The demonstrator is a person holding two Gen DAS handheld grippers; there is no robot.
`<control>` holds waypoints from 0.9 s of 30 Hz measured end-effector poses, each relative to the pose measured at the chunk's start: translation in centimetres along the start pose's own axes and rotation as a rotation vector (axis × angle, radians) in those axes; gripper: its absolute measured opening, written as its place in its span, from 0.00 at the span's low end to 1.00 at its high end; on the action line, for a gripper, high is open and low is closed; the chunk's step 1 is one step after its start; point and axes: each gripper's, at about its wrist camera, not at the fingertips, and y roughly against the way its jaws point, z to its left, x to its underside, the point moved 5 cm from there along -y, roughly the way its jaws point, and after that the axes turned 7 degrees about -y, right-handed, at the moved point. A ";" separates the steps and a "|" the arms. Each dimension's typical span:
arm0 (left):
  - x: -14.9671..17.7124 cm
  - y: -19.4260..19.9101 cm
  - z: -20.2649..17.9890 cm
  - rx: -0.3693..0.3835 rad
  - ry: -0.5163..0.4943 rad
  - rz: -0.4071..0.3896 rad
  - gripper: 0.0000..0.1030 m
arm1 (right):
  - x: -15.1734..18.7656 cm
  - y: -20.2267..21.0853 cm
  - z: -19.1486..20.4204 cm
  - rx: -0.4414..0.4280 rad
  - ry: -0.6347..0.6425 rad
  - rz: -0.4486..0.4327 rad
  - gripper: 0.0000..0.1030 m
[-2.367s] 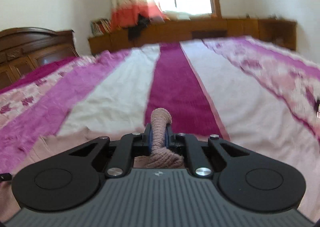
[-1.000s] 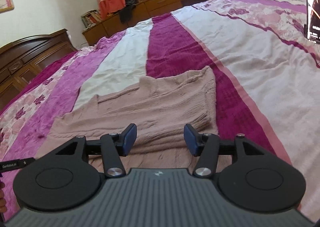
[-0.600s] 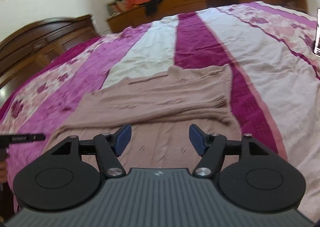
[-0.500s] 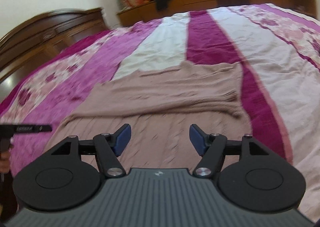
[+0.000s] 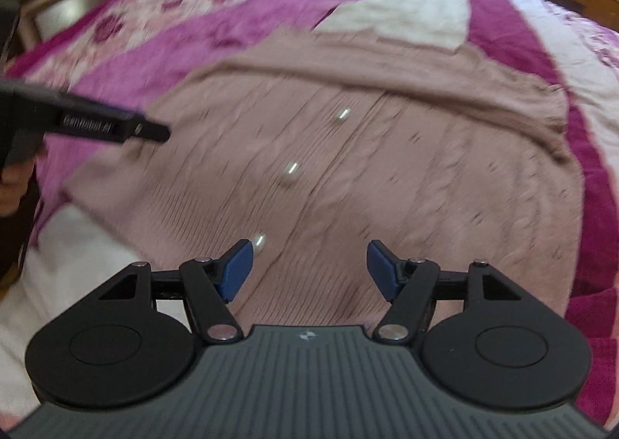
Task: Fold small clothes
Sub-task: 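Move the right gripper over the cardigan body toward the buttoned hem, then grasp the cardigan hem with the right gripper while the left gripper grasps the hem beside it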
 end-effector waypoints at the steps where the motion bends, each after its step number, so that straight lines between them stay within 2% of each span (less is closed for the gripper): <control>1: 0.3 0.0 -0.1 0.002 -0.002 0.003 0.43 | 0.3 -0.2 0.4 -0.003 0.019 0.020 0.70; 5: 1.0 0.1 -0.2 0.015 0.004 0.013 0.43 | 1.5 -1.5 1.5 -0.015 0.075 0.108 0.70; 10: 1.2 0.0 -0.3 0.020 -0.001 0.014 0.43 | 2.8 -3.2 2.4 0.015 0.149 0.200 0.82; 14: 1.3 -0.1 -0.5 0.030 -0.004 0.019 0.43 | 3.4 -4.4 3.0 0.057 0.215 0.227 0.85; 19: 1.5 -0.2 -0.8 0.036 -0.013 0.026 0.43 | 3.4 -5.5 3.1 0.108 0.203 0.199 0.85; 23: 1.6 -0.2 -0.9 0.045 -0.014 0.027 0.43 | 3.7 -6.1 3.4 0.158 0.228 0.172 0.80; 27: 1.6 -0.3 -1.4 0.060 -0.028 0.027 0.43 | 3.6 -5.9 3.1 0.200 0.200 0.128 0.60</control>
